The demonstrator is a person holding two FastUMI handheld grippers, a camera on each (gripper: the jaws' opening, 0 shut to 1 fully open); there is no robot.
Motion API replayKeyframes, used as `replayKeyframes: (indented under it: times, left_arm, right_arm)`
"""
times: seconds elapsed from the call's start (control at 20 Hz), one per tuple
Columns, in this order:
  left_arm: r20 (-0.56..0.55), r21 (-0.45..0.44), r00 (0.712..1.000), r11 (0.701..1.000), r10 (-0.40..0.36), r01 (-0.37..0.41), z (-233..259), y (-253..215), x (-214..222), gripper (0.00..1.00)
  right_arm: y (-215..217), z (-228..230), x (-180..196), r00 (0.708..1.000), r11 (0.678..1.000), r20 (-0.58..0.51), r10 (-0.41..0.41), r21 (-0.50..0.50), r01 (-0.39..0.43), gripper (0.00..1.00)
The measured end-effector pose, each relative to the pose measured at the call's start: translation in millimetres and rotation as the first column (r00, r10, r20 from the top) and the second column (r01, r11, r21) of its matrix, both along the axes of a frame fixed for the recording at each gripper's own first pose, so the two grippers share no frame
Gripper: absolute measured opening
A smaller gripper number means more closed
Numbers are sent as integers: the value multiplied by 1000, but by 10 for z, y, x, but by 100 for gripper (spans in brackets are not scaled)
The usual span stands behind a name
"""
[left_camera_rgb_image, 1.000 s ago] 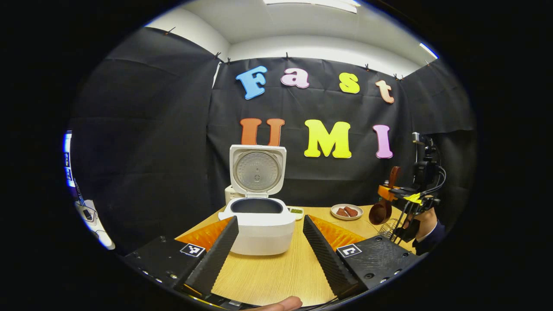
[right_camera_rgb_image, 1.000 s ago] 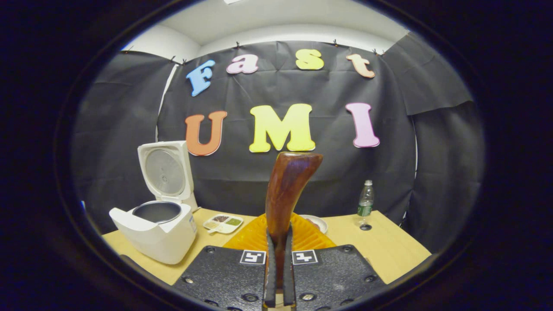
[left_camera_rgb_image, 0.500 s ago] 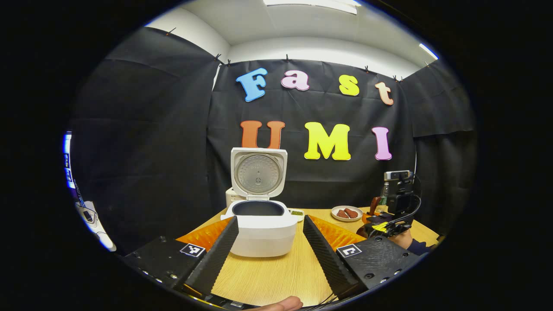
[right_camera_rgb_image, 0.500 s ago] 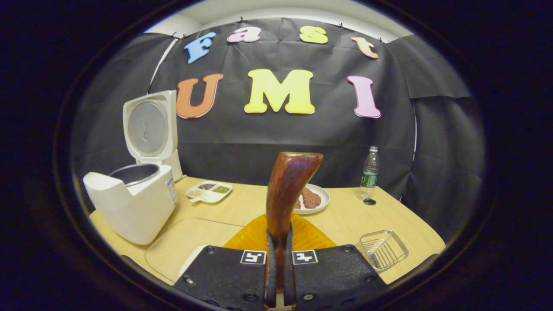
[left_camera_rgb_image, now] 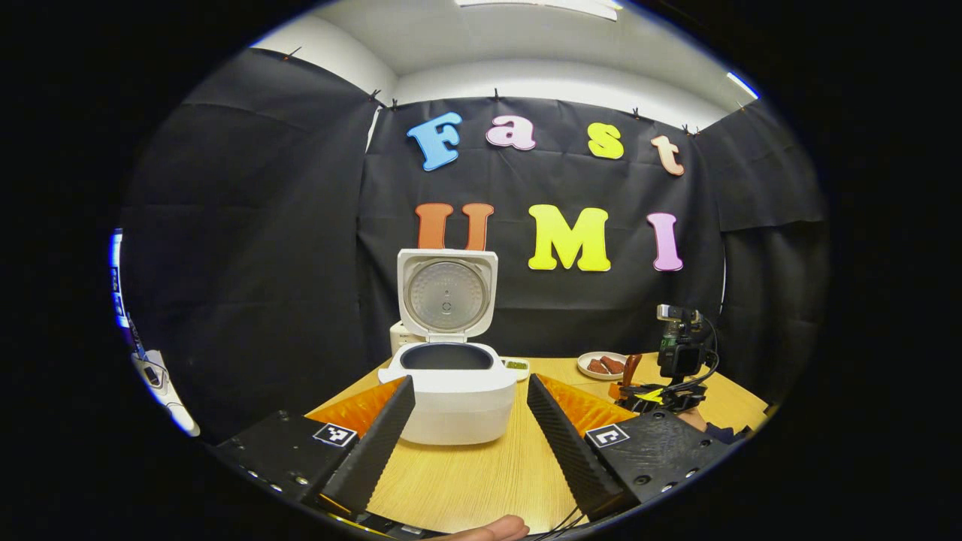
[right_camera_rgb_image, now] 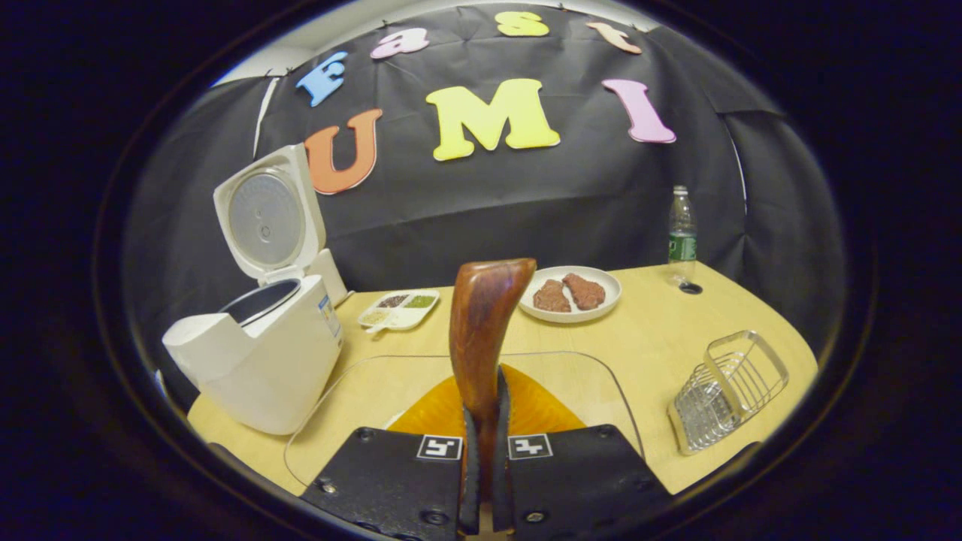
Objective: Close the left gripper, press the button to open the rice cooker; take a wooden spoon from the chopstick holder with the right hand, scoop a spoonful of rice and pour it into the rice cooker, then put the wooden spoon back into the chopstick holder.
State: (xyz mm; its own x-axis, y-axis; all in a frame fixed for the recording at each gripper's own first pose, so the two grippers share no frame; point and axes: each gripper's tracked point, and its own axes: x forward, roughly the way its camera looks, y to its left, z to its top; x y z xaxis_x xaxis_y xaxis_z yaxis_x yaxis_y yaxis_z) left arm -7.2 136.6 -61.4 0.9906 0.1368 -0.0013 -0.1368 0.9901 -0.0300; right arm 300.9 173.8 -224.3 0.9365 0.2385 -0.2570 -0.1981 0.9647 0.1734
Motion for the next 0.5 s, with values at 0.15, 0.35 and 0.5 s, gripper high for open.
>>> replayKeyframes:
  times: [0.15, 0.35, 0.5]
  left_arm:
    - [11, -2, 1000, 1000, 7, -7, 16, 37, -28, 95]
    - [5, -1, 1000, 1000, 1, -1, -9, 17, -15, 95]
    - [2, 25, 1000, 1000, -4, 4, -22, 3, -7, 95]
  right_arm:
    - [110, -46, -23, 995, 989, -71, 64, 138, -54, 9]
    - [49, -46, -45, 987, 945, -130, 92, 323, -45, 9]
    - [-7, -39, -39, 981, 893, -160, 113, 449, -30, 8]
